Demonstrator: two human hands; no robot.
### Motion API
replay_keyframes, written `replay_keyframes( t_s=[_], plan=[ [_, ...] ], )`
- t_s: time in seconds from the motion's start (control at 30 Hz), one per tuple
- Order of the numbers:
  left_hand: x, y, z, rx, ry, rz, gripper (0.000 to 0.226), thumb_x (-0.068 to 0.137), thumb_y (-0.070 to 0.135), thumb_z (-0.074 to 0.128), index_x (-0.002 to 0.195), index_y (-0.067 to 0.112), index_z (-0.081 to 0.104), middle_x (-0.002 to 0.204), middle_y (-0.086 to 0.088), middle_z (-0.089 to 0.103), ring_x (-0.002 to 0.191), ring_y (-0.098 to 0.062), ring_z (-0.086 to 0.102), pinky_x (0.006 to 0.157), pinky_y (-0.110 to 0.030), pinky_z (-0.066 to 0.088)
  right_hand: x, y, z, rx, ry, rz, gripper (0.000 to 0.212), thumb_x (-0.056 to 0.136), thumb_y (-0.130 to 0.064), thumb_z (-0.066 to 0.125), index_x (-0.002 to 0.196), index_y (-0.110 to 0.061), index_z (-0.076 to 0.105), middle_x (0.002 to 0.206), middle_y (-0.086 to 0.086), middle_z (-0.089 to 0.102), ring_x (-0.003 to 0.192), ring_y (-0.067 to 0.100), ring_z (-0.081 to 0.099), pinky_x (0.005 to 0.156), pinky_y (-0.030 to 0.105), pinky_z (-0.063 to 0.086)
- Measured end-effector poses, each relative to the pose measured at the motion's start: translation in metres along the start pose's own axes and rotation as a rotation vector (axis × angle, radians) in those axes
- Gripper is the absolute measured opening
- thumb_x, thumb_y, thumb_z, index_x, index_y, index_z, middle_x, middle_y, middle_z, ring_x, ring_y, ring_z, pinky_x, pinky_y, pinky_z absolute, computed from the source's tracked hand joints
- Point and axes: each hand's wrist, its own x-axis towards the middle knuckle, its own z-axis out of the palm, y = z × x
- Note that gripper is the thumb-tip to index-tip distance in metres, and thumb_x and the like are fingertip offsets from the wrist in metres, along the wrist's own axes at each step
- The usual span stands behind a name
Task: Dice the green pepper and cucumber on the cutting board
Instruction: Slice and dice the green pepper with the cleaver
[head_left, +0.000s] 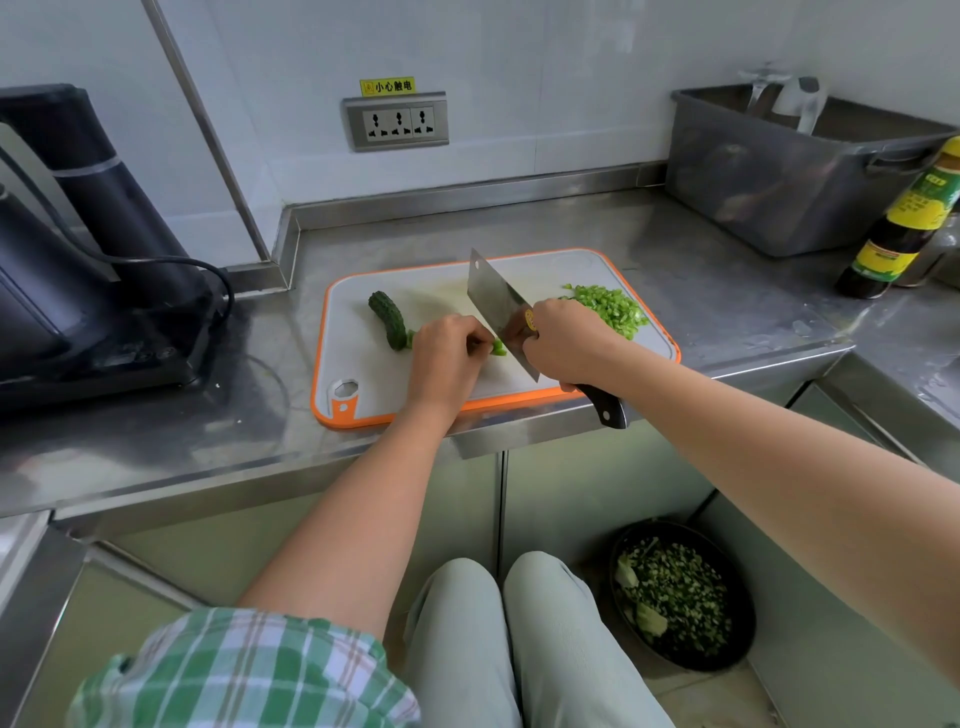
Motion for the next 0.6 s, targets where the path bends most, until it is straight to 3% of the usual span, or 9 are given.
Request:
replay_keyframes(
  t_s=[0.27,0.43,0.5,0.6],
  plan=[
    [0.000,0.000,-0.002,0.025,0.008,0.035,0.013,0.074,-0.002,0.068,0.077,0.008,0.076,0.078,-0.009,0.072,0.071,-0.028,0.064,0.065,-0.032,0.046,0.003,-0.004,0.012,0.007,0.005,-0.002,0.027,0.087,0.000,0.040,0.063,-0.010,0.034,0.062,0.008,0.045,0.043,0.021,0.050,0.041,0.024,0.033],
    [0.001,-0.002,0.002,0.057,0.004,0.014,0.013,0.075,0.003,0.070,0.079,0.012,0.077,0.079,-0.008,0.070,0.072,-0.025,0.063,0.064,-0.024,0.038,0.011,-0.001,0.018,0.047,0.076,0.018,0.005,0.087,-0.005,0.042,0.083,-0.005,0.041,0.081,0.012,0.049,0.068,0.032,0.054,0.055,0.031,0.042],
    [0.001,-0.003,0.002,0.049,0.006,0.027,0.010,0.075,0.005,0.071,0.079,0.012,0.077,0.079,-0.006,0.071,0.072,-0.023,0.064,0.066,-0.024,0.041,0.011,0.002,0.016,0.065,0.104,0.018,0.011,0.089,-0.007,0.041,0.079,-0.006,0.038,0.083,0.013,0.050,0.064,0.031,0.054,0.055,0.032,0.043],
    [0.001,-0.002,0.002,0.049,0.000,0.025,0.011,0.077,0.005,0.068,0.079,0.012,0.077,0.078,-0.005,0.074,0.072,-0.022,0.066,0.068,-0.027,0.049,0.008,0.002,0.004,0.091,0.080,0.004,0.016,0.089,-0.004,0.039,0.073,-0.007,0.038,0.072,0.009,0.049,0.046,0.023,0.054,0.041,0.026,0.038]
  ],
)
